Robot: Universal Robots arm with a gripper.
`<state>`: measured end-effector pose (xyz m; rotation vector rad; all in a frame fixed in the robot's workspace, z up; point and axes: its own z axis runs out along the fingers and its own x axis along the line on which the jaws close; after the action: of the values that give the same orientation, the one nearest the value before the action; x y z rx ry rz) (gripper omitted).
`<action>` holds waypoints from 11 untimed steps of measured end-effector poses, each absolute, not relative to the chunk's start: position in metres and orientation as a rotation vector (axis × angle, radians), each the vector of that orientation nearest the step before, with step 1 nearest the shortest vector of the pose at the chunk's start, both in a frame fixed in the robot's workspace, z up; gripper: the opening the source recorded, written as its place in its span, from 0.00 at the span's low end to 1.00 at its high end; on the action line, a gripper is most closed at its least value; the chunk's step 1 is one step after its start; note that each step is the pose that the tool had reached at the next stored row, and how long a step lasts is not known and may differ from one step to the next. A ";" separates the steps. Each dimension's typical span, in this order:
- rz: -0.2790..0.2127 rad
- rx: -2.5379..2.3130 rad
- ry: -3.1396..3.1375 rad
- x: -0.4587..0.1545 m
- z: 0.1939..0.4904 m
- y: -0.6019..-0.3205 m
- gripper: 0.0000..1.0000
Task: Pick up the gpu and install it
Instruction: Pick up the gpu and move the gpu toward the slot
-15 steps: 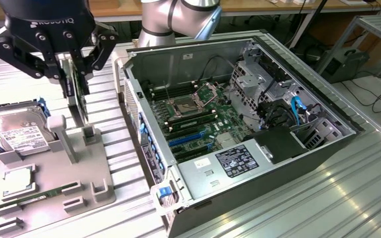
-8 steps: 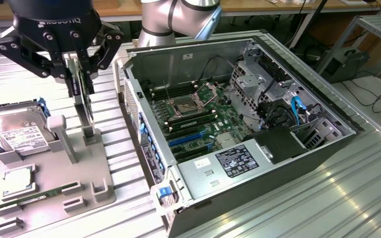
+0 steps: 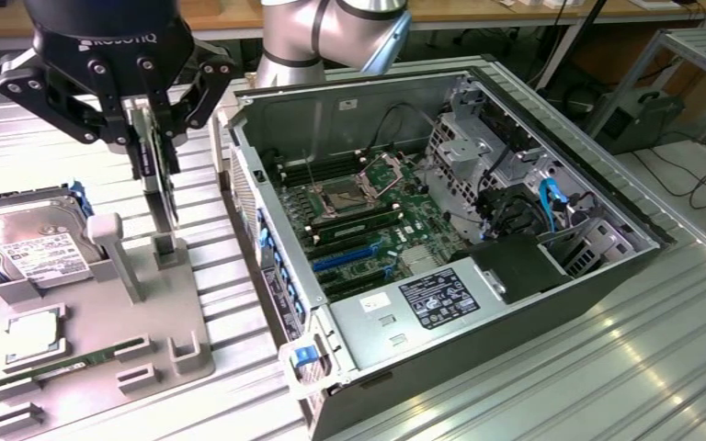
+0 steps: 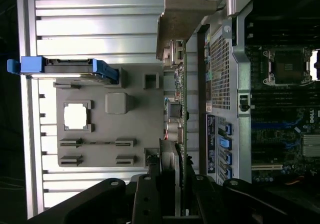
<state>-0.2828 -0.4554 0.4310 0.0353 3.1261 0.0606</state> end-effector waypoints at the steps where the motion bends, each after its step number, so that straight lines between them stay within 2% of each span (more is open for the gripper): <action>1: 0.061 0.035 3.126 -0.282 0.431 -0.455 0.28; 11: 0.060 0.036 3.126 -0.276 0.431 -0.455 0.28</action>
<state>-0.2758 -0.4554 0.4305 0.0355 3.1261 0.0603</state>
